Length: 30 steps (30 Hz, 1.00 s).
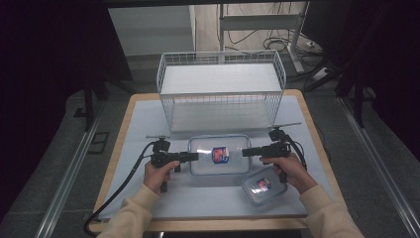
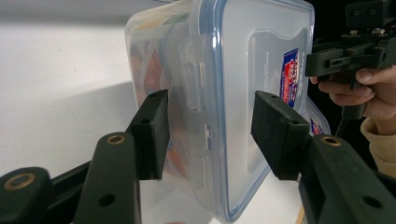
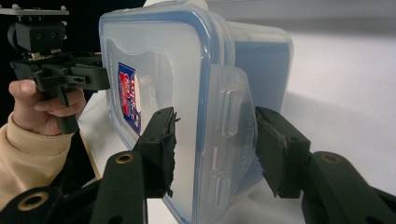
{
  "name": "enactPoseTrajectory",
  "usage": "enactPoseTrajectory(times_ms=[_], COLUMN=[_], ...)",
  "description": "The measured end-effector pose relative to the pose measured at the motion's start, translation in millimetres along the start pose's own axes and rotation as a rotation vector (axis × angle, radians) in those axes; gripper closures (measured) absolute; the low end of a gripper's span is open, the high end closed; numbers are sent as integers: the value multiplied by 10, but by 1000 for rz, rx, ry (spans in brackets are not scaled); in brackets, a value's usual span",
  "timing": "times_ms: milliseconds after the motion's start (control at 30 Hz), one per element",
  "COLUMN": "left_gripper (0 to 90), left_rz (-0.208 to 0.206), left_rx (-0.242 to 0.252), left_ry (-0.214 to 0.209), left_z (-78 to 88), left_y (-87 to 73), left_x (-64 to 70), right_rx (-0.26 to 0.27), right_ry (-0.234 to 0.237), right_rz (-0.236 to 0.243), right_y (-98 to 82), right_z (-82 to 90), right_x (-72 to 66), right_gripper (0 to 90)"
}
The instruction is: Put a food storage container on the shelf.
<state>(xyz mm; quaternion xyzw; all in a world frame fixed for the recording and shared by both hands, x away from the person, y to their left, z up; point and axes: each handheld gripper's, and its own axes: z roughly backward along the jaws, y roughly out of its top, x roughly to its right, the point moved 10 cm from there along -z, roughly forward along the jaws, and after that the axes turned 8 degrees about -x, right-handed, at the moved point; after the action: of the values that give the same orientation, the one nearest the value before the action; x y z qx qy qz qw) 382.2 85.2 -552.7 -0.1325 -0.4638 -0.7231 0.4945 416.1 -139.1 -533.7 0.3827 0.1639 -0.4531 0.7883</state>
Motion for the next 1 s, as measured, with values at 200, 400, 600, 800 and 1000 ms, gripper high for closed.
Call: enactPoseTrajectory(times_ms=[200, 400, 600, 800, 1000], left_gripper=[480, 485, 488, 490, 492], left_rz=[-22, -51, -90, -123, -153], left_rx=[21, 37, 53, 64, 78], left_ry=[12, 20, 21, 29, 39], left_z=[41, 102, 168, 236, 332], left_y=[58, 106, 187, 281, 416], left_x=[52, 121, 222, 322, 430], right_rx=[30, 55, 84, 114, 144], right_ry=[-1, -1, -9, -13, -16], right_rz=[25, 61, 91, 116, 146], right_y=[24, 55, 96, 148, 250], right_z=[38, 94, 198, 302, 419], right_x=[-29, -91, -168, -245, -339], right_gripper=[502, 501, 501, 501, 501])
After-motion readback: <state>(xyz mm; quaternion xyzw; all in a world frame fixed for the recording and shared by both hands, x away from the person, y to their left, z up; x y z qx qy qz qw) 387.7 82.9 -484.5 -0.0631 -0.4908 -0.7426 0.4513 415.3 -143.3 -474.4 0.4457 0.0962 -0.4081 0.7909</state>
